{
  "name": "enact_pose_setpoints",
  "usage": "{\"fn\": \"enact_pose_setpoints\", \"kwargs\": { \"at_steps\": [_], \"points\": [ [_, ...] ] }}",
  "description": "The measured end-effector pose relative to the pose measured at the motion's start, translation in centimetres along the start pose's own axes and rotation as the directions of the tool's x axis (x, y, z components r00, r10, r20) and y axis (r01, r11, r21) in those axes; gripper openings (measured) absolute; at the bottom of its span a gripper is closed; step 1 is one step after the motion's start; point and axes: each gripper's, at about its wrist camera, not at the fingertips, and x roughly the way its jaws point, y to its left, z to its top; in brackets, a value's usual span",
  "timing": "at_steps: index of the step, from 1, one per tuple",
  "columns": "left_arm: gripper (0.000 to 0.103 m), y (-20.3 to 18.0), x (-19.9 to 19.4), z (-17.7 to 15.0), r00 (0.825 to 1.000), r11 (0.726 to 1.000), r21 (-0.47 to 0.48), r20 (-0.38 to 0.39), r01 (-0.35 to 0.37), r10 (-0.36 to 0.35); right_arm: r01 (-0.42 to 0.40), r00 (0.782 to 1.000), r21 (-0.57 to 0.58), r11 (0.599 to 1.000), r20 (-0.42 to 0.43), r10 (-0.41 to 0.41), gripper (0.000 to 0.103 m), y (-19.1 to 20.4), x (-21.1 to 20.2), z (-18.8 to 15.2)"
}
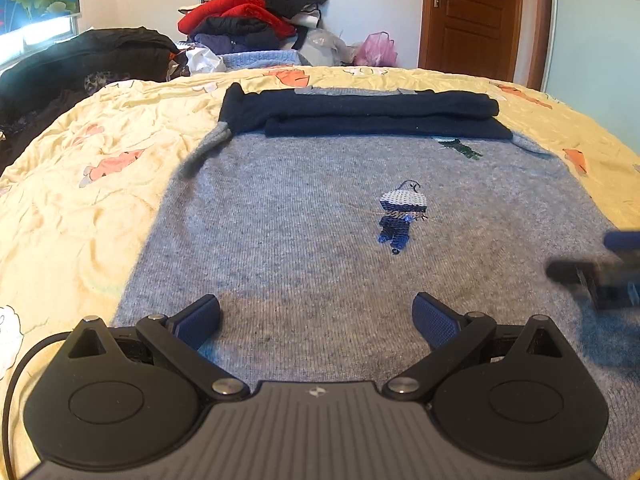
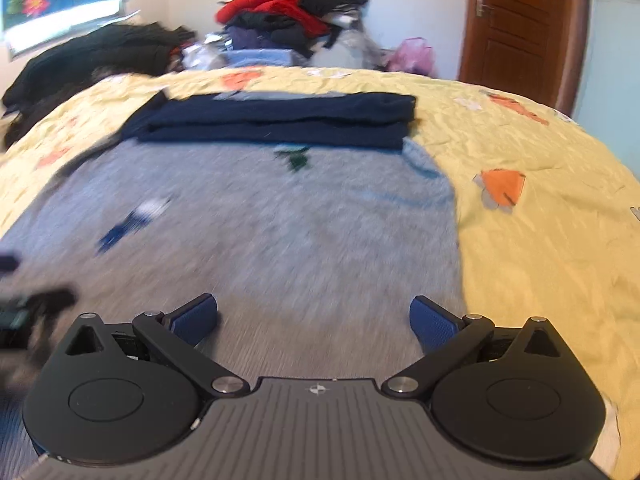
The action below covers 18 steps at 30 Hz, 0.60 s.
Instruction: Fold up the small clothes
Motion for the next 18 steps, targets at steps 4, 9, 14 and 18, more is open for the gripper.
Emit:
{"fn": "enact_pose_setpoints", "kwargs": {
  "at_steps": [4, 9, 14, 18],
  "points": [
    [0.103, 0.0, 0.0, 0.0, 1.0, 1.0, 0.0, 0.001, 0.006, -0.006, -0.005, 0.999, -0.031, 0.999, 0.035, 0.006, 0.103, 0.3, -1.7, -2.1],
    [0.103, -0.1, -0.1, 0.0, 1.0, 1.0, 0.001, 0.001, 0.0, 0.0, -0.01, 0.999, -0.023, 1.0, 0.035, 0.011, 0.103, 0.2, -1.4, -1.8],
    [0.103, -0.2, -0.3, -0.1, 1.0, 1.0, -0.001, 0.0, -0.011, 0.011, -0.012, 0.999, -0.021, 1.0, 0.038, 0.013, 0.103, 0.2, -1.4, -1.9],
    [0.103, -0.3, -1.1, -0.5, 0.999, 0.999, -0.022, -0.014, -0.032, 0.032, -0.012, 0.999, -0.021, 1.0, 0.038, 0.013, 0.103, 0.2, -1.4, -1.9]
  ]
}}
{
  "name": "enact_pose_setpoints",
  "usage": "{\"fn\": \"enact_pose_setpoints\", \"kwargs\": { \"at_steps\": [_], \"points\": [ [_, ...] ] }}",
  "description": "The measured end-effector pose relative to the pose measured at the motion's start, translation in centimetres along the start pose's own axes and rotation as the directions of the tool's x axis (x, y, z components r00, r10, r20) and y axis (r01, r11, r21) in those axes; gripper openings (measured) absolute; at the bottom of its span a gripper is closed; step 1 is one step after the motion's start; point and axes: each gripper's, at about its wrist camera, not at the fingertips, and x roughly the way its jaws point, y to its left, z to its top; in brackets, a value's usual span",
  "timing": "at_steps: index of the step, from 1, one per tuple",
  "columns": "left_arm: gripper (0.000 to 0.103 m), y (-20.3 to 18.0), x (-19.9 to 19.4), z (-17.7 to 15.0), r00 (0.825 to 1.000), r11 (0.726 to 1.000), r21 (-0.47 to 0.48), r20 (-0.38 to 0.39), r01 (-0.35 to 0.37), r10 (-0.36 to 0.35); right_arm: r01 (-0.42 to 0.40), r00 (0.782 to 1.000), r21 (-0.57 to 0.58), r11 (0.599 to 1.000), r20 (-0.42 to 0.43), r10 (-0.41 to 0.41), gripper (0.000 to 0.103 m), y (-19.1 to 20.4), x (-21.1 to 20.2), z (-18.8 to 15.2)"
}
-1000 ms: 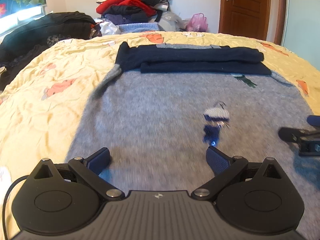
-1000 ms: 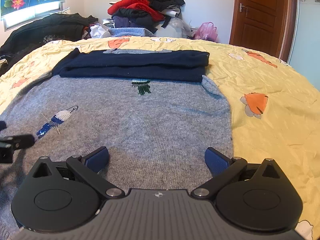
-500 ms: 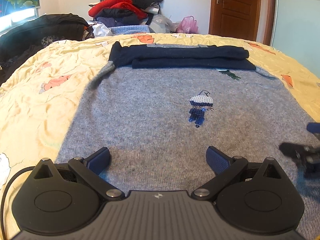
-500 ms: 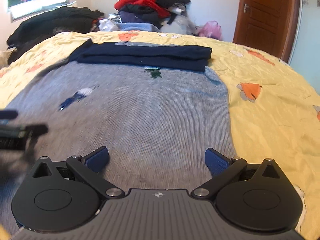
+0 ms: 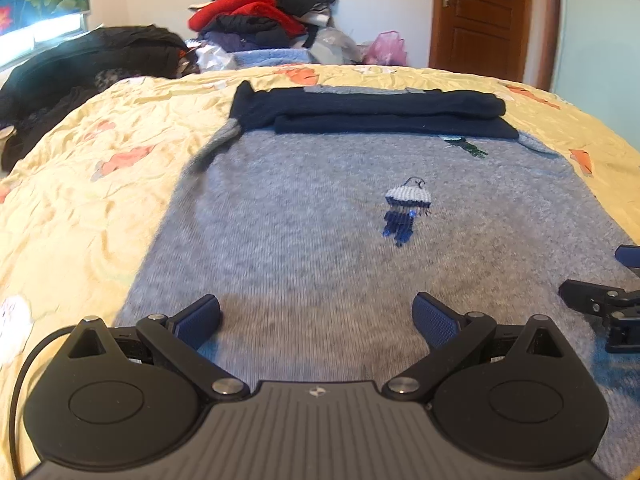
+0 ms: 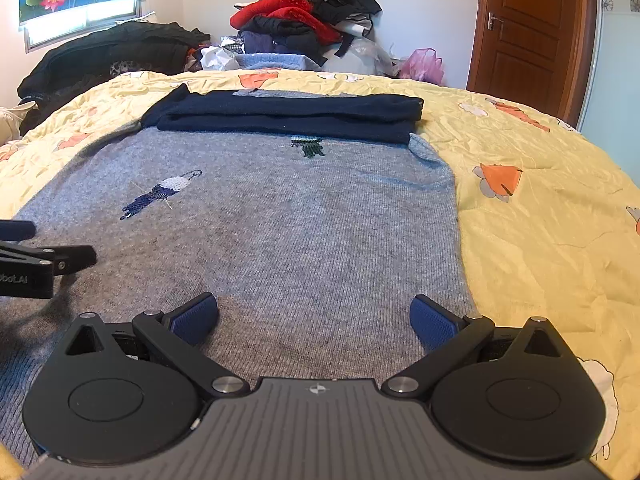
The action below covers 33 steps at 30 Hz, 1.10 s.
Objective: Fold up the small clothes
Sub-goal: 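Grasp the grey sweater edge with both tools and fold it lengthwise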
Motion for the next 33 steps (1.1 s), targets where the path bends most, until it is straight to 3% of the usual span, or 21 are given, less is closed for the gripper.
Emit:
{"fn": "enact_pose_setpoints", "kwargs": {
  "at_steps": [4, 10, 18, 20, 23, 25, 28, 30, 33],
  "points": [
    [0.103, -0.4, -1.2, -1.1, 1.0, 1.0, 0.014, -0.001, 0.012, -0.012, 0.001, 1.0, 0.002, 1.0, 0.002, -0.001, 0.103, 0.0, -0.1, 0.0],
    [0.103, -0.3, -1.6, -2.4, 0.998, 0.999, 0.026, 0.062, 0.025, -0.027, 0.001, 1.0, 0.0, 1.0, 0.002, -0.001, 0.103, -0.1, -0.1, -0.1],
    [0.103, 0.0, -2.6, -2.3, 1.0, 1.0, 0.018, 0.028, 0.006, -0.006, 0.002, 1.0, 0.015, 1.0, 0.01, -0.002, 0.102, -0.4, -1.3, -0.3],
    [0.103, 0.8, -4.1, -2.7, 0.999, 1.0, 0.001, 0.04, 0.02, -0.02, -0.041, 0.998, 0.047, 0.998, 0.039, 0.039, 0.102, -1.1, -3.3, -0.8],
    [0.103, 3.1, -6.7, -3.4, 0.993, 0.993, -0.065, 0.069, 0.099, -0.095, -0.19, 0.981, 0.159, 0.969, 0.061, 0.182, 0.102, -3.9, -6.5, -1.5],
    [0.103, 5.2, -7.8, -3.8, 0.985, 0.977, -0.134, 0.074, 0.167, -0.158, -0.26, 0.965, 0.274, 0.926, 0.056, 0.254, 0.102, -6.7, -7.9, -1.9],
    [0.103, 9.1, -8.0, -4.5, 0.97, 0.926, -0.287, 0.055, 0.244, -0.238, -0.312, 0.941, 0.485, 0.817, 0.037, 0.337, 0.1, -11.8, -8.6, -3.0],
    [0.103, 11.4, -7.5, -5.2, 0.963, 0.88, -0.396, 0.044, 0.262, -0.267, -0.301, 0.937, 0.585, 0.753, 0.033, 0.349, 0.097, -14.6, -8.6, -4.1],
    [0.103, 13.5, -7.4, -5.7, 0.933, 0.795, -0.498, 0.093, 0.345, -0.346, -0.317, 0.924, 0.635, 0.704, 0.041, 0.38, 0.09, -16.3, -8.5, -5.2]
  ]
}}
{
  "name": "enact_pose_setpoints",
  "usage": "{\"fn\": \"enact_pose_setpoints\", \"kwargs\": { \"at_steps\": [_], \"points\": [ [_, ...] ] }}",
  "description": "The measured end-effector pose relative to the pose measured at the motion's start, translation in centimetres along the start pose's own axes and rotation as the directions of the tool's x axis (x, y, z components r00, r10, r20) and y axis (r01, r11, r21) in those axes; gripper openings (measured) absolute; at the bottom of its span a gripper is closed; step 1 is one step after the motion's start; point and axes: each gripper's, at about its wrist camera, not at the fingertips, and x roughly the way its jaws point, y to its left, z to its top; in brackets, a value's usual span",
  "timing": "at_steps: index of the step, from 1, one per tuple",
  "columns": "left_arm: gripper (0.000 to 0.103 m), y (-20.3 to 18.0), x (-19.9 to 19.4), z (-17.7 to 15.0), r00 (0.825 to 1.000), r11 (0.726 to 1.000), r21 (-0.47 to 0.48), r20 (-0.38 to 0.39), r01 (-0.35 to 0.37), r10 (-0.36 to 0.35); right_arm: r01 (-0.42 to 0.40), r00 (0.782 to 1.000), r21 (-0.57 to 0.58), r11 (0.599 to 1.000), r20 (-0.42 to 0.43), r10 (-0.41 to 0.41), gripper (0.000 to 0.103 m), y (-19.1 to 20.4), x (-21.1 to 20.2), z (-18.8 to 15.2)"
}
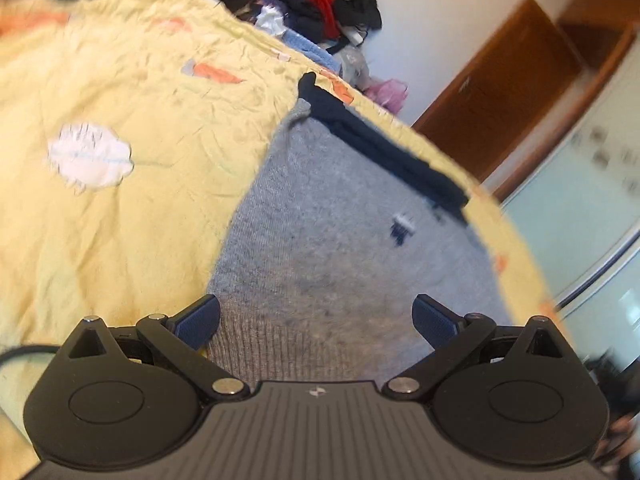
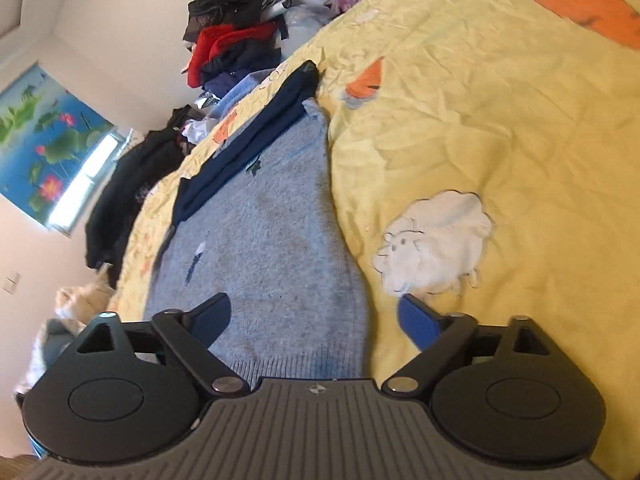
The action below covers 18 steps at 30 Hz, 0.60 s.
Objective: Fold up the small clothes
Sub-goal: 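Grasp the grey sweater edge with both tools and fold it lengthwise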
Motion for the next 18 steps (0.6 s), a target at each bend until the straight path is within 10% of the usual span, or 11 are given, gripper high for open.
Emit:
{"fn": "enact_pose_setpoints", "kwargs": {
  "at_steps": [3, 7, 13, 18],
  "points": [
    [0.103, 1.1, 0.3, 0.3, 0.989, 0.985, -0.106, -0.037, 0.139, -0.143, -0.052, 0.996, 0.013, 0.999, -0.066, 0.052, 0.09, 0.1, 0.4, -0.2],
    [0.103, 2.4, 1.6, -0.2, 0.93, 0.912, -0.267, -0.113, 0.311, -0.35, -0.168, 0.966, 0.025, 0.986, -0.195, 0.169, 0.09, 0.8, 1.7, -0.9],
    [0.103, 3.9, 0.9, 0.1, 0.911, 0.873, -0.34, -0.098, 0.349, -0.402, -0.206, 0.954, 0.072, 0.976, -0.208, 0.217, 0.086, 0.5, 1.6, -1.1],
    [0.103, 4.8, 0.1, 1.5, 0.95, 0.915, -0.306, -0.082, 0.264, -0.302, -0.197, 0.955, 0.08, 0.977, -0.21, 0.21, 0.085, 0.6, 1.9, -0.9]
  ]
}}
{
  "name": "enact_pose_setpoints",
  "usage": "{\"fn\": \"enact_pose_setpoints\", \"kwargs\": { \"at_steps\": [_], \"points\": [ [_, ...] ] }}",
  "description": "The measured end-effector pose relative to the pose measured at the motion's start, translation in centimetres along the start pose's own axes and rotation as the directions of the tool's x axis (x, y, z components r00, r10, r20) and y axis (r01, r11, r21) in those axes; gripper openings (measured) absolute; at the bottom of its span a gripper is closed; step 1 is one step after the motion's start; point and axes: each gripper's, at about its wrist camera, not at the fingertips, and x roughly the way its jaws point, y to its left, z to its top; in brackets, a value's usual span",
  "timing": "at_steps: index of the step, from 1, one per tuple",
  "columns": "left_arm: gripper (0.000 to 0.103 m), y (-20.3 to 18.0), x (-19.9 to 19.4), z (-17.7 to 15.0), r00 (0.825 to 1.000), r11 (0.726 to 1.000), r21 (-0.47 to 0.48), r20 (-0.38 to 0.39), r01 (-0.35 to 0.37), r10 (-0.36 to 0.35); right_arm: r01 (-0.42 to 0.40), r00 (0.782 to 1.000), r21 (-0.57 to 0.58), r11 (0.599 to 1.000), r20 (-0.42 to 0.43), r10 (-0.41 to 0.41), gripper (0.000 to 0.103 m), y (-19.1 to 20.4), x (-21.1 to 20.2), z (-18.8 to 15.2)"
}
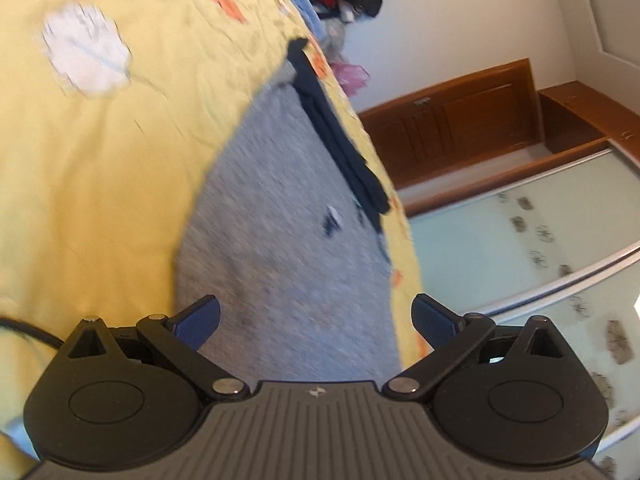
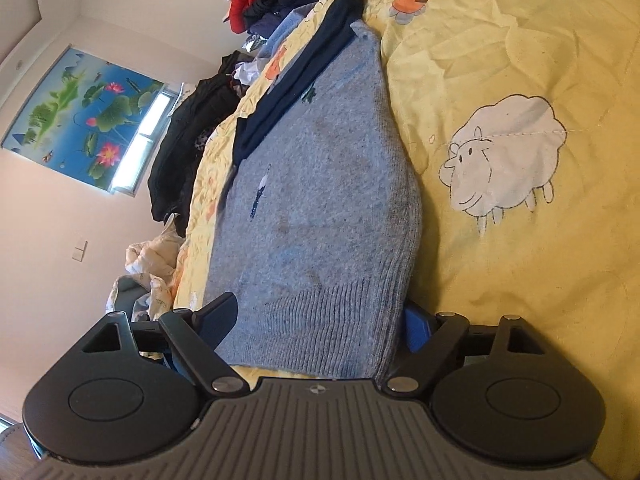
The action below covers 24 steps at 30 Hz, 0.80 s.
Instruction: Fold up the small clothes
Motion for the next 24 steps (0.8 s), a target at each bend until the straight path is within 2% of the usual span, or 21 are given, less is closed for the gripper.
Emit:
{"fn": "enact_pose_setpoints", "kwargs": {
  "at_steps": [3, 6, 7, 9, 12, 14, 15, 16, 18, 20, 21, 23, 24],
  "points": [
    [0.103, -0.5, -0.9, 0.6, 0.996, 0.996, 0.043, 0.029, -0.083, 0.082, 0.006, 1.0, -0.007, 1.0, 0.0, -0.006, 0.086, -0.2, -0.3, -0.3],
    [0.102, -0.5, -0.5, 0.5, 0.986, 0.984, 0.072, 0.0, -0.165, 0.166, 0.007, 1.0, -0.006, 1.0, 0.001, -0.007, 0.087, -0.2, -0.3, -0.3],
    [0.102, -0.7, -0.4, 0.3, 0.985, 0.981, 0.089, 0.005, -0.17, 0.17, 0.007, 1.0, -0.006, 1.0, 0.002, -0.007, 0.087, -0.2, -0.3, -0.3],
    [0.102, -1.0, 0.0, -0.1, 0.987, 0.983, 0.096, -0.004, -0.158, 0.159, 0.006, 1.0, -0.009, 1.0, 0.003, -0.006, 0.088, -0.1, -0.3, -0.2],
    [0.102, -0.1, 1.4, -0.8, 0.996, 0.999, 0.015, -0.081, -0.029, 0.031, 0.008, 1.0, -0.013, 1.0, 0.002, -0.008, 0.09, 0.1, -0.1, -0.2],
    [0.095, -0.5, 1.7, -1.5, 0.996, 0.999, 0.035, -0.089, -0.021, 0.024, 0.009, 1.0, -0.011, 1.0, 0.0, -0.009, 0.09, 0.1, -0.1, -0.2],
    [0.075, -0.6, 2.0, -1.6, 0.994, 0.999, 0.04, -0.103, -0.034, 0.038, 0.007, 1.0, -0.009, 1.0, 0.0, -0.007, 0.09, 0.1, -0.1, -0.2],
    [0.042, -0.3, 2.3, -1.6, 0.99, 0.998, 0.028, -0.13, -0.049, 0.053, 0.006, 1.0, -0.008, 1.0, -0.002, -0.006, 0.09, 0.0, -0.2, -0.2],
    [0.015, 0.5, 2.8, -1.6, 0.98, 0.994, 0.013, -0.169, -0.107, 0.108, 0.005, 1.0, -0.011, 1.0, -0.005, -0.005, 0.087, 0.0, -0.2, -0.3],
    [0.013, 1.4, 2.7, -1.4, 0.98, 0.995, -0.024, -0.173, -0.1, 0.095, 0.007, 1.0, -0.016, 1.0, -0.006, -0.007, 0.085, -0.1, -0.3, -0.3],
    [0.01, 1.5, 2.6, -1.3, 0.981, 0.994, -0.022, -0.168, -0.106, 0.1, 0.006, 1.0, -0.017, 1.0, -0.005, -0.006, 0.081, -0.2, -0.4, -0.3],
    [0.007, 1.0, 2.5, -1.1, 0.977, 0.99, 0.012, -0.16, -0.14, 0.14, 0.036, 0.999, -0.015, 0.999, 0.005, -0.036, 0.053, -0.6, -0.4, -0.2],
    [0.006, 0.7, 2.5, -0.9, 0.975, 0.987, 0.031, -0.156, -0.156, 0.159, 0.071, 0.997, -0.017, 0.997, -0.01, -0.071, 0.018, -0.8, -0.1, -0.2]
  ]
}}
